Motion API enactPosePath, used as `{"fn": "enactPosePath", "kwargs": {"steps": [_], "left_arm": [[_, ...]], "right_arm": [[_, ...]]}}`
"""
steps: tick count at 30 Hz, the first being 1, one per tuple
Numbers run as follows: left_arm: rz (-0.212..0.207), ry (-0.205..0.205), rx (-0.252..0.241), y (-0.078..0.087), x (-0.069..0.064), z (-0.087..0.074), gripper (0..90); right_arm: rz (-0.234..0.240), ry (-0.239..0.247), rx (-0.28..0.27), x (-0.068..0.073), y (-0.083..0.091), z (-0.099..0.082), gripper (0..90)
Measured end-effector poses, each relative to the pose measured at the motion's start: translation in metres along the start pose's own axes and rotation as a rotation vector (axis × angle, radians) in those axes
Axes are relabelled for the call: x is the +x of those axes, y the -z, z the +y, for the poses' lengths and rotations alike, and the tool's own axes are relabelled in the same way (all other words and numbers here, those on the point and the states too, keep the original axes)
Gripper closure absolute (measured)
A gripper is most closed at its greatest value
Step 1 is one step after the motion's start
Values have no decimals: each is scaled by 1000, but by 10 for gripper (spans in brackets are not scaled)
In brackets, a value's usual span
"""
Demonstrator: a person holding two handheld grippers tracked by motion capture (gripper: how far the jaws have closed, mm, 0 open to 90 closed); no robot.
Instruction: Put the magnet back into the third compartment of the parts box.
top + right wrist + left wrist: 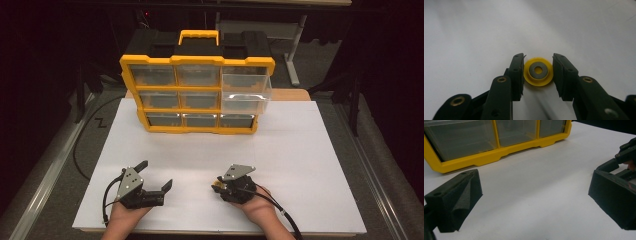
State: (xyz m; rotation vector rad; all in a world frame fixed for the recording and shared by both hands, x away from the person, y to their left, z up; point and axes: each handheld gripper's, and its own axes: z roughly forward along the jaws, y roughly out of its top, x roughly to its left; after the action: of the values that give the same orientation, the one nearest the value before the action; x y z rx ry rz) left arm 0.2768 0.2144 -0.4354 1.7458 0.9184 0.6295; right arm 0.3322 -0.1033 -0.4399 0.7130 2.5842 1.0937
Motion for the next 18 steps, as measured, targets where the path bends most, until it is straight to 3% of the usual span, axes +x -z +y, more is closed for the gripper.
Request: {"fn": "enactPosePath", "kwargs": {"steps": [18], "left_arm": [[16, -8, 5, -2, 0, -1, 1]], "right_arm": [[-6, -41, -45, -8, 21, -3, 653]]}}
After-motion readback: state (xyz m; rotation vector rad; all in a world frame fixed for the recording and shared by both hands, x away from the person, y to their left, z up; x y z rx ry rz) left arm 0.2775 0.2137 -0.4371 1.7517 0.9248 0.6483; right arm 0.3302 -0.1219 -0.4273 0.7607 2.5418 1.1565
